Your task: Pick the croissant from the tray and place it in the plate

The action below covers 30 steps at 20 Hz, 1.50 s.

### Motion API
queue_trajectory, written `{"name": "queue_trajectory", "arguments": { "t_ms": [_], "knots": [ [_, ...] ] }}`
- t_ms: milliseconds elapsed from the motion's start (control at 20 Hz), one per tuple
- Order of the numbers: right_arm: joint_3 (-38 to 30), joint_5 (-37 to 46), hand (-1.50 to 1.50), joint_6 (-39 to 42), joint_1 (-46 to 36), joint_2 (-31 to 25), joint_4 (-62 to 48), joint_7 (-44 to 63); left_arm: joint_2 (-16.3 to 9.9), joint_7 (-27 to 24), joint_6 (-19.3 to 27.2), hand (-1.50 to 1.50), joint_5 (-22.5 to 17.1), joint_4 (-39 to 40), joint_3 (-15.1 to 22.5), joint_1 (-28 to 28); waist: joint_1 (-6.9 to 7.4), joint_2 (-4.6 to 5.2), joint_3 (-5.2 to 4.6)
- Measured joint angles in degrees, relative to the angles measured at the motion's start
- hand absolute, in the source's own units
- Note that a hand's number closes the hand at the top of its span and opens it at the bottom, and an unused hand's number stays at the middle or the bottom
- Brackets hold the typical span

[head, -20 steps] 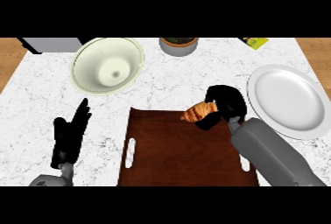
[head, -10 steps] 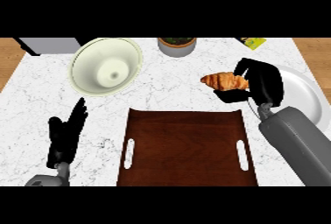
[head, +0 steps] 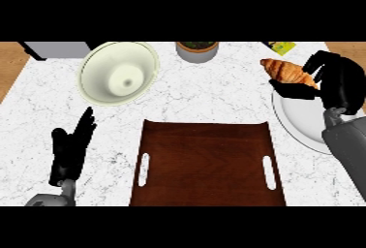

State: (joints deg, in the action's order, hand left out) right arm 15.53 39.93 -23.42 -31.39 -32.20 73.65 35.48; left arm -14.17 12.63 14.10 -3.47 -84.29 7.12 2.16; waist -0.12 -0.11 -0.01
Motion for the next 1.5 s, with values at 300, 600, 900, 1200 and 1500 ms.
{"name": "queue_trajectory", "arguments": {
  "t_ms": [300, 600, 900, 1200, 1500],
  "knots": [
    [-7.4, -2.16, 1.5, -0.38, -0.75, -0.37, -10.52, -8.47, 1.37, -0.19, -0.44, 0.0, 1.14, 1.0, -0.28, 0.5, 0.43, 0.19, 0.03],
    [-12.31, -2.74, 1.5, 0.51, -3.45, -0.41, -23.19, -16.38, 2.19, -0.76, -1.42, 0.0, 1.84, 2.32, -1.03, 1.17, 0.72, 0.29, 0.03],
    [-15.69, -5.35, 1.5, 5.46, -6.42, -0.86, -36.74, -24.54, 3.61, -1.65, -1.22, 0.0, 2.69, 2.58, -0.56, 0.84, 1.29, 0.49, 0.08],
    [-17.15, -7.18, -1.5, 14.76, -8.88, -1.43, -47.05, -29.45, 3.53, -1.18, -1.85, 0.0, 2.68, 1.55, -0.88, 1.1, 1.65, 0.62, 0.11],
    [-19.69, -8.97, -1.5, 17.86, -9.15, -2.14, -53.02, -41.16, 3.68, -1.34, -2.27, 0.0, 2.78, 2.18, -1.71, 1.29, 1.45, 0.6, 0.13]
  ]
}}
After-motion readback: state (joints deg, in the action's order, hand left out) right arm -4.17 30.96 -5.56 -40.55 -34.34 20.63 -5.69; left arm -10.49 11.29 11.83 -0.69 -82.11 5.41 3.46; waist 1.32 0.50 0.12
